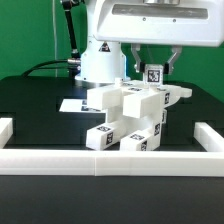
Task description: Assemble chair
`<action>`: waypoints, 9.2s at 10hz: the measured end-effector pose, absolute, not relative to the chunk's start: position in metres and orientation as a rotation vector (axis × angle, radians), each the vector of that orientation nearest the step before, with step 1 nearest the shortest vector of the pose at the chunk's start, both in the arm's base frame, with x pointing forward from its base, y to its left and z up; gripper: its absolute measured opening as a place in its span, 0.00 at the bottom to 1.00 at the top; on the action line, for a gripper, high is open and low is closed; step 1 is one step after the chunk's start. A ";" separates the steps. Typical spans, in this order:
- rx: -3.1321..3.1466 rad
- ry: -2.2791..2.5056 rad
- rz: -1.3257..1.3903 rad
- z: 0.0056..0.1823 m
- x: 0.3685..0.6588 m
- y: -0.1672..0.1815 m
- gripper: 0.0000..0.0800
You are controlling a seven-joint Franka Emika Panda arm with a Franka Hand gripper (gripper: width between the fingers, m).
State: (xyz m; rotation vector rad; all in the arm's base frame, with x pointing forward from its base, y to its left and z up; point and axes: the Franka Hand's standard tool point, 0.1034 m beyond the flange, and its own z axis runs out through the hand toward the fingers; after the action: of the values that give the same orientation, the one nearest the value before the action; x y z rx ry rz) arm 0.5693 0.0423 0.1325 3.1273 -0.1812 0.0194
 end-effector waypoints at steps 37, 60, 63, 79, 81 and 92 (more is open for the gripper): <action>3.081 -0.551 0.071 0.126 0.573 0.039 0.36; 2.876 -1.359 0.059 0.126 0.573 0.060 0.81; 3.021 -0.988 0.090 0.127 0.575 0.059 0.81; 3.154 -0.227 0.101 0.126 0.575 0.058 0.36; 3.152 -0.260 0.100 0.126 0.575 0.058 0.36; 2.898 -1.327 0.080 0.126 0.575 0.060 0.36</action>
Offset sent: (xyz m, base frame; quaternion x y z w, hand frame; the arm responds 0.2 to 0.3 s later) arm 0.0020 -0.0007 -0.0031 0.0066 0.0093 -0.0073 0.9999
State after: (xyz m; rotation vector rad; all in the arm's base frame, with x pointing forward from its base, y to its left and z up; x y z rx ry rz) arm 0.5749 0.0598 0.1264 2.8983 -1.3272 0.0803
